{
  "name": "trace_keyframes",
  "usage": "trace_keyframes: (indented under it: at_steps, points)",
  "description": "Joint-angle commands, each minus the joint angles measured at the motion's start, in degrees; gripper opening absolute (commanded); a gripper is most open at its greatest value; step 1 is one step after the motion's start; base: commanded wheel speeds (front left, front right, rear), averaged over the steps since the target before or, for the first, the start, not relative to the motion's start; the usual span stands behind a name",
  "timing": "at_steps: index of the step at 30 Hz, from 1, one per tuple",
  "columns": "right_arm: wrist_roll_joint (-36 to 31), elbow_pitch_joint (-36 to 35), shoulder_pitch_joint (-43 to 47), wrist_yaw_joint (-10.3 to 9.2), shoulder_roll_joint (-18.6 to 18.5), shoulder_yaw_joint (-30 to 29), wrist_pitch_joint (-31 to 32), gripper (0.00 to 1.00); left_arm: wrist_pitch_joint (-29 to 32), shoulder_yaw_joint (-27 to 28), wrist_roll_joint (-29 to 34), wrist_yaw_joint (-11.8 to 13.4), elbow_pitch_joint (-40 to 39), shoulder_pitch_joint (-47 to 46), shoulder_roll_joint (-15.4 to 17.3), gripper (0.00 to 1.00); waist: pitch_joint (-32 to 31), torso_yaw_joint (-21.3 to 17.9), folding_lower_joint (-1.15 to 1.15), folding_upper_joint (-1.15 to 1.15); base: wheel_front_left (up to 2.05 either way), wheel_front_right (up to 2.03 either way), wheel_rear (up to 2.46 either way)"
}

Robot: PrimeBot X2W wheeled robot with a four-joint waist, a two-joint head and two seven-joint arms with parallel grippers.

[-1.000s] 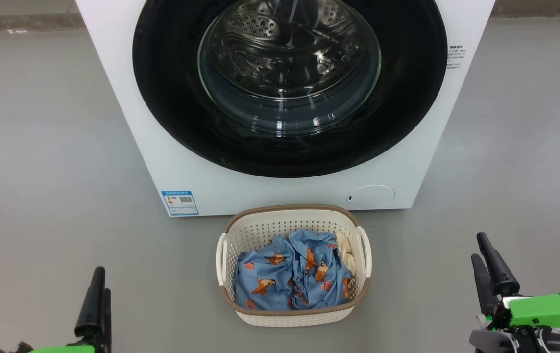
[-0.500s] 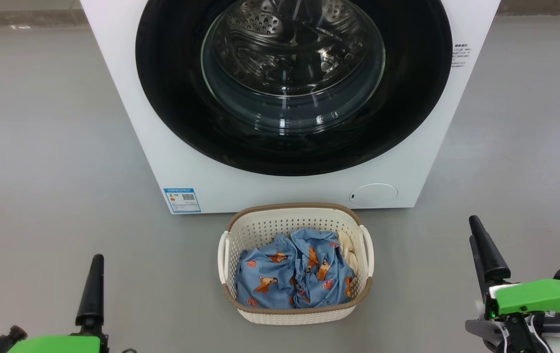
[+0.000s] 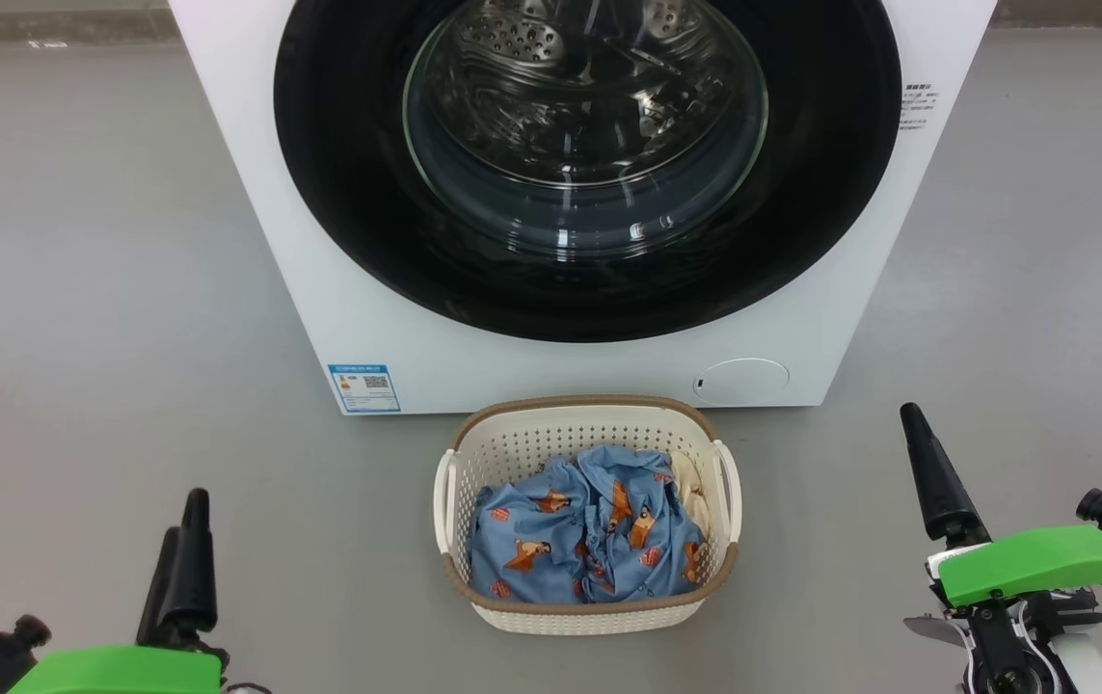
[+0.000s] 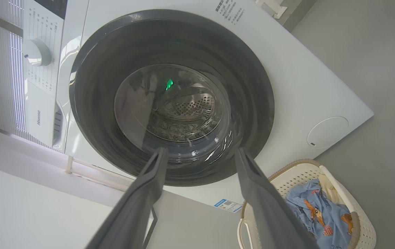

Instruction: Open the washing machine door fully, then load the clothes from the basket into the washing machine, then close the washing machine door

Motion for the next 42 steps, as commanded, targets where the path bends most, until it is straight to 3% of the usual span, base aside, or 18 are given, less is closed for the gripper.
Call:
trace_keyframes:
  at_steps: [1, 11, 42]
  points:
    - [-2.3, -1.6, -2.75, 0.15, -1.31, 1.17, -0.74, 1.0, -0.7, 0.75, 3.03, 0.31, -0.93, -3.32, 1.59, 1.0, 0.06, 0.09, 0.0, 0.0, 0.0, 0.0, 0.0]
    - [-11.26, -1.17, -3.86, 0.18, -2.36, 3.35, -2.44, 1.0, -2.38, 1.04, 14.4, 0.56, -1.09, -4.06, 1.43, 1.0, 0.24, 0.41, 0.0, 0.0, 0.0, 0.0, 0.0]
    - [-32.2, 0.53, -7.46, 0.24, -3.75, 7.42, -7.7, 1.0, -7.61, 0.57, 34.77, 0.04, 0.27, -6.89, 2.34, 1.0, 1.18, 1.34, 0.0, 0.0, 0.0, 0.0, 0.0]
